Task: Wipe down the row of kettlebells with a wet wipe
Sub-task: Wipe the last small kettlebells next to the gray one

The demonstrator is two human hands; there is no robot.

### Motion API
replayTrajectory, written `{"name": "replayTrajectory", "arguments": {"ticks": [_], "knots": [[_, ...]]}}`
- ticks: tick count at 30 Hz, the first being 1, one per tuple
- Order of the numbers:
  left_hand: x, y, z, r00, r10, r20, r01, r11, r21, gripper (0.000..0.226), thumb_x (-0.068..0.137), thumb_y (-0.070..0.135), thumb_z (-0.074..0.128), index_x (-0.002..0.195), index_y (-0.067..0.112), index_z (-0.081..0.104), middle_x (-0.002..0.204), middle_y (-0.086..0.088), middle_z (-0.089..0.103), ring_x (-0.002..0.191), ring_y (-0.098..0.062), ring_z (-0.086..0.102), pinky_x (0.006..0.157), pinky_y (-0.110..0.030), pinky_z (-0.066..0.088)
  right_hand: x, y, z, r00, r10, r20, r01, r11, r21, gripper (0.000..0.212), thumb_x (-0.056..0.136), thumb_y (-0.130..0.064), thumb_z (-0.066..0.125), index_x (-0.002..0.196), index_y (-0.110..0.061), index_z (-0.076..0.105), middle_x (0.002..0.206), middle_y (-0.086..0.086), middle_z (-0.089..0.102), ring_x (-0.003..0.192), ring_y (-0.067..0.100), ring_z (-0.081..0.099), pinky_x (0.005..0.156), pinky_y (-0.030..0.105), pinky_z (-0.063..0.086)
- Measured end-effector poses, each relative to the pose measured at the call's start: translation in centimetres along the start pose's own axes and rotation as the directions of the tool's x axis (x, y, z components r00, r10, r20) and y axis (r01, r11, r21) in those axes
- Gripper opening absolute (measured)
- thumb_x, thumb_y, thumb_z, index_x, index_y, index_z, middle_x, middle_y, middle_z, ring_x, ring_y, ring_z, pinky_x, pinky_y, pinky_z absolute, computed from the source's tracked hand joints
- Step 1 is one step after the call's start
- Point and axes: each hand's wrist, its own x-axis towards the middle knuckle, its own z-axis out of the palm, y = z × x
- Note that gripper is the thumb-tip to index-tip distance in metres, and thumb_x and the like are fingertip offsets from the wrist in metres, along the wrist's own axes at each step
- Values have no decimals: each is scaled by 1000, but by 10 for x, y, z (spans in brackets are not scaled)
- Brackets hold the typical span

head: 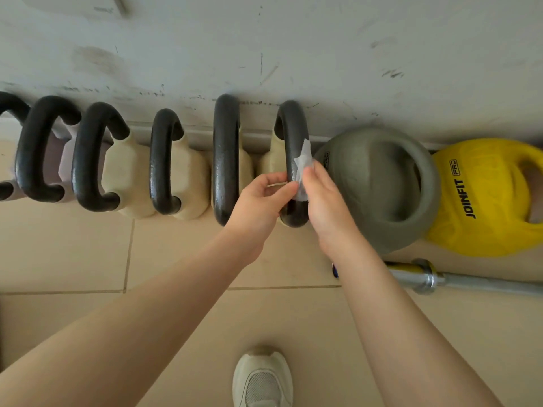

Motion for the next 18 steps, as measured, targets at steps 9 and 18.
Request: {"name": "replayTrajectory", "arguments": {"ticks": [9, 18], "knots": [[3, 8, 5, 999, -17, -48, 20, 998, 60, 20, 85, 28, 64, 102, 18, 58, 83, 8, 63, 74, -3, 58, 66, -15, 45, 16, -21, -4, 959, 278, -54, -274, 959, 69, 28, 95, -31, 39, 76, -21, 57, 87, 5, 62, 91, 24, 60, 88, 39, 46], [3, 12, 5, 999, -11, -37, 15, 991, 134, 19, 87, 28, 62, 102, 19, 56, 87, 7, 62, 78, -4, 57, 64, -17, 41, 28, -30, 1, 993, 116, -12, -115, 993, 34, 30, 99, -33, 34, 116, -22, 56, 112, 8, 62, 103, 22, 59, 92, 40, 48]]}}
